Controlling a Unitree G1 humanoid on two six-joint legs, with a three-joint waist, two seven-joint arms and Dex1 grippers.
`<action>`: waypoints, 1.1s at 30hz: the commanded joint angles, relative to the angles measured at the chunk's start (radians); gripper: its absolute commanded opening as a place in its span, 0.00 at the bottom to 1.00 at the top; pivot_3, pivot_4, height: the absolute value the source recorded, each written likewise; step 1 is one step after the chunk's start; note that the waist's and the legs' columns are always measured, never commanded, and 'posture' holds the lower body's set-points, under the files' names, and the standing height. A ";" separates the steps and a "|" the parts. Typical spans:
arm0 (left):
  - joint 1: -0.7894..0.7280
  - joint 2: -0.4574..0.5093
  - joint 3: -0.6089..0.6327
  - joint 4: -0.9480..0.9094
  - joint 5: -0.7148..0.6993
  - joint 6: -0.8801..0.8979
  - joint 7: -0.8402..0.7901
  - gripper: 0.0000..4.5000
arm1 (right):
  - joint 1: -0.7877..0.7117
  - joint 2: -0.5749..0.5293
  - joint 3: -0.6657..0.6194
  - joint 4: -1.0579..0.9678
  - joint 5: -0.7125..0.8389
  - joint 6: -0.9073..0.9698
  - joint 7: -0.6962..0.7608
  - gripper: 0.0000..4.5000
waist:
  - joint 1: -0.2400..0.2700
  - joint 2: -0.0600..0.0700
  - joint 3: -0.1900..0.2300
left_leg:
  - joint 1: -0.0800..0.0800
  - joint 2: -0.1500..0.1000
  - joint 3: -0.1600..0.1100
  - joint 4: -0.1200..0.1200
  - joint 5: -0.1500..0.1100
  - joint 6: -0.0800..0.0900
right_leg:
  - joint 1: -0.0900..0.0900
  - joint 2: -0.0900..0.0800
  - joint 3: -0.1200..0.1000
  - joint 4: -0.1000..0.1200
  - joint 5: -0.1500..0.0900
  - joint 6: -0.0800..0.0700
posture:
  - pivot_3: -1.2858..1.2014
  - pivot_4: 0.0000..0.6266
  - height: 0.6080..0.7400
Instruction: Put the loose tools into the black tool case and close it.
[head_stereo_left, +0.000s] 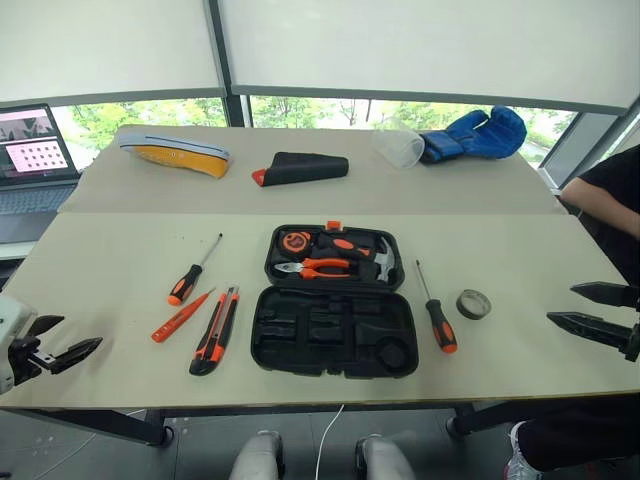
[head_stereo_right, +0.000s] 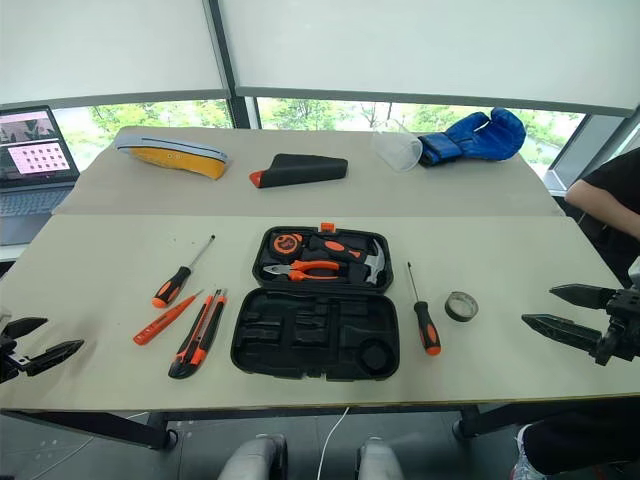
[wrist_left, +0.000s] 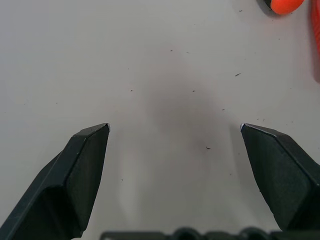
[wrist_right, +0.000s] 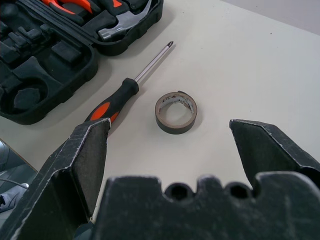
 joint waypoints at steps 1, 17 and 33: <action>-0.010 0.011 0.016 -0.075 -0.021 0.057 0.015 1.00 | -0.010 0.013 -0.025 0.006 -0.010 -0.035 -0.004 0.99 | 0.000 0.000 0.000 | 0.000 0.000 0.000 0.000 0.000 0.000 | 0.000 0.000 0.000 0.000 0.000 0.000 | 0.52 0.24 1.00; -0.658 -0.051 -0.467 -0.183 0.014 0.663 0.176 1.00 | -0.096 0.058 0.113 -0.558 0.215 0.135 -0.097 0.99 | 0.022 0.002 0.002 | -0.003 -0.001 -0.004 0.003 0.005 0.009 | 0.006 0.001 -0.004 0.003 0.003 0.006 | 0.52 0.24 1.00; -0.802 -0.145 -0.638 0.122 0.162 0.515 0.114 0.34 | -0.201 0.085 0.208 -0.667 0.295 0.176 -0.254 1.00 | 0.027 0.000 0.003 | -0.005 -0.001 -0.005 0.007 0.006 0.009 | 0.006 0.001 -0.005 0.003 0.001 0.002 | 0.52 0.24 1.00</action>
